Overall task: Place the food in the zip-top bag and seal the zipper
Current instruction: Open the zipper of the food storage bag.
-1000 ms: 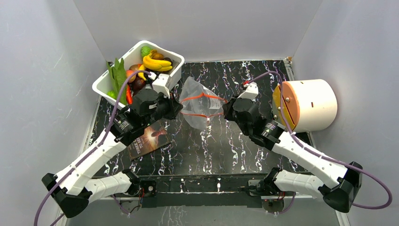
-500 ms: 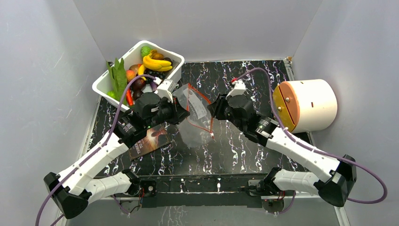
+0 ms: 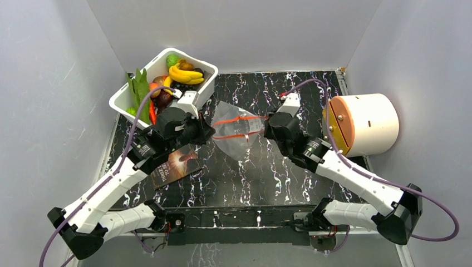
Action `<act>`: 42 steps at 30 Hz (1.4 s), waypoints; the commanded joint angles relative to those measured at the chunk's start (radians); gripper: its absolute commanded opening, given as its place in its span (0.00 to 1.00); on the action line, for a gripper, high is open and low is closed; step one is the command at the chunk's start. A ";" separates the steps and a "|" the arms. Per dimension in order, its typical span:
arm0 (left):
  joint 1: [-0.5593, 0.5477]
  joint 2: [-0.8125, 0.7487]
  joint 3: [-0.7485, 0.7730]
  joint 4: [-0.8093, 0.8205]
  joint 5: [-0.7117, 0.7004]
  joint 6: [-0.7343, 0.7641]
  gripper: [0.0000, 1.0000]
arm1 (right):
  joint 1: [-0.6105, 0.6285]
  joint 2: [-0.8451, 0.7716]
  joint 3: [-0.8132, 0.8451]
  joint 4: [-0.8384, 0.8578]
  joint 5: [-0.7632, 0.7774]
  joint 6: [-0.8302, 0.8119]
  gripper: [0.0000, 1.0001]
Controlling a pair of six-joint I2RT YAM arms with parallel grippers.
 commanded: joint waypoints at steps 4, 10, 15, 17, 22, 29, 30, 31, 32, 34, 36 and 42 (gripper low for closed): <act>-0.002 0.035 0.108 -0.173 -0.207 0.051 0.00 | -0.005 -0.060 0.065 -0.025 0.129 -0.031 0.00; -0.002 0.108 0.065 -0.059 -0.035 0.046 0.00 | -0.005 -0.081 0.073 0.068 -0.076 -0.026 0.00; -0.002 0.145 0.006 0.103 0.094 0.027 0.02 | -0.005 -0.029 0.185 -0.070 -0.083 -0.046 0.00; -0.002 0.160 -0.009 0.158 0.130 0.015 0.11 | -0.005 -0.035 0.204 -0.115 -0.042 -0.063 0.00; -0.001 0.203 0.014 0.205 0.185 0.001 0.51 | -0.005 -0.063 0.230 -0.242 0.090 -0.104 0.00; -0.002 0.224 0.107 0.081 0.041 0.059 0.97 | -0.006 -0.083 0.278 -0.421 0.285 -0.138 0.00; -0.001 0.225 0.116 0.062 0.013 0.071 0.98 | -0.005 -0.083 0.287 -0.439 0.305 -0.139 0.00; -0.001 0.228 0.126 0.044 -0.012 0.083 0.98 | -0.005 -0.084 0.294 -0.450 0.316 -0.140 0.00; -0.001 0.231 0.135 0.026 -0.035 0.096 0.98 | -0.006 -0.084 0.298 -0.455 0.318 -0.140 0.00; -0.001 0.233 0.144 -0.004 -0.086 0.123 0.98 | -0.005 -0.082 0.291 -0.449 0.300 -0.138 0.00; 0.003 0.236 0.147 -0.026 -0.128 0.143 0.98 | -0.005 -0.080 0.254 -0.412 0.256 -0.134 0.00; 0.055 0.243 0.148 -0.072 -0.154 0.158 0.98 | -0.005 -0.061 0.072 -0.219 0.098 -0.092 0.00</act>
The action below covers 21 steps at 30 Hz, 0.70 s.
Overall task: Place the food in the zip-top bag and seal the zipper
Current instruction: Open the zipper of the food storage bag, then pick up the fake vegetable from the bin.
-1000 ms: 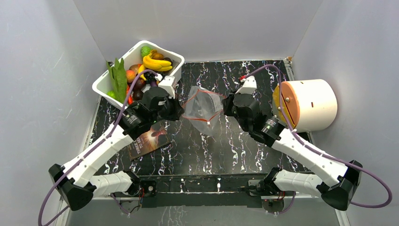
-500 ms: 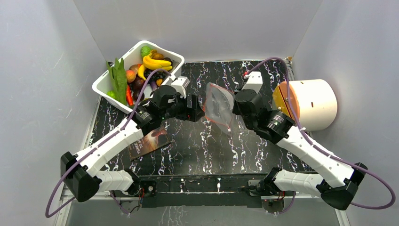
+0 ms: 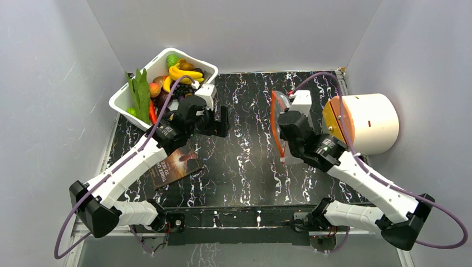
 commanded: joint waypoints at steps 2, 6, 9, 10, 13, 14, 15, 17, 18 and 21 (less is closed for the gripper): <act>0.096 0.009 0.029 -0.078 -0.040 0.023 0.97 | -0.004 0.025 -0.145 0.214 -0.127 0.049 0.00; 0.244 0.010 0.014 -0.094 0.010 0.019 0.94 | -0.006 0.059 -0.201 0.325 -0.185 0.065 0.00; 0.353 0.013 0.015 -0.097 0.007 0.042 0.92 | -0.006 0.078 -0.204 0.353 -0.219 0.070 0.00; 0.383 0.015 0.018 -0.094 0.001 0.052 0.92 | -0.006 0.074 -0.208 0.367 -0.228 0.070 0.00; 0.472 0.027 0.023 -0.066 -0.022 0.082 0.91 | -0.007 0.064 -0.219 0.395 -0.247 0.064 0.00; 0.499 0.034 0.027 -0.055 -0.027 0.090 0.91 | -0.007 0.059 -0.220 0.402 -0.256 0.060 0.00; 0.523 0.041 0.033 -0.045 -0.036 0.098 0.91 | -0.008 0.056 -0.223 0.411 -0.265 0.057 0.00; 0.563 0.061 0.042 -0.021 -0.064 0.120 0.91 | -0.007 0.048 -0.226 0.425 -0.288 0.049 0.00; 0.582 0.075 0.046 -0.009 -0.076 0.133 0.91 | -0.007 0.046 -0.227 0.430 -0.298 0.048 0.00; 0.643 0.121 0.063 0.033 -0.089 0.171 0.92 | -0.007 0.049 -0.224 0.434 -0.324 0.053 0.00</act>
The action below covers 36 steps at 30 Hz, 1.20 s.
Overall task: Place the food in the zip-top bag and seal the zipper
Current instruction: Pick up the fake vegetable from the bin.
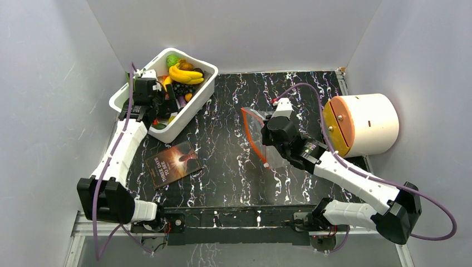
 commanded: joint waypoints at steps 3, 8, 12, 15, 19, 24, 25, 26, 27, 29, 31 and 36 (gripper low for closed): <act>0.116 0.085 0.072 0.095 -0.037 0.091 0.93 | -0.004 -0.018 -0.002 0.096 -0.069 0.025 0.00; 0.174 0.138 0.065 0.184 0.007 0.193 0.97 | -0.004 -0.017 -0.029 0.165 -0.143 0.049 0.00; 0.253 0.209 0.111 0.208 0.071 0.171 0.97 | -0.004 0.004 -0.036 0.181 -0.192 0.060 0.00; 0.259 0.273 0.160 0.225 0.018 0.192 0.97 | -0.004 0.014 -0.036 0.191 -0.228 0.067 0.00; 0.295 0.362 0.248 0.179 -0.011 0.173 0.98 | -0.004 0.025 -0.027 0.197 -0.239 0.060 0.00; 0.325 0.375 0.228 0.274 0.071 0.182 0.97 | -0.004 0.044 -0.017 0.199 -0.267 0.056 0.00; 0.325 0.383 0.236 0.279 0.075 0.190 0.98 | -0.004 0.045 -0.017 0.201 -0.271 0.055 0.00; 0.327 0.392 0.244 0.284 0.082 0.198 0.98 | -0.004 0.047 -0.017 0.205 -0.273 0.054 0.00; 0.327 0.400 0.249 0.289 0.088 0.202 0.97 | -0.004 0.049 -0.017 0.208 -0.273 0.052 0.00; 0.328 0.415 0.251 0.315 0.102 0.211 0.97 | -0.004 0.058 -0.014 0.212 -0.278 0.048 0.00; 0.328 0.430 0.253 0.336 0.105 0.207 0.96 | -0.004 0.071 -0.012 0.215 -0.285 0.044 0.00; 0.341 0.506 0.288 0.352 0.109 0.179 0.85 | -0.004 0.061 -0.005 0.192 -0.304 0.053 0.00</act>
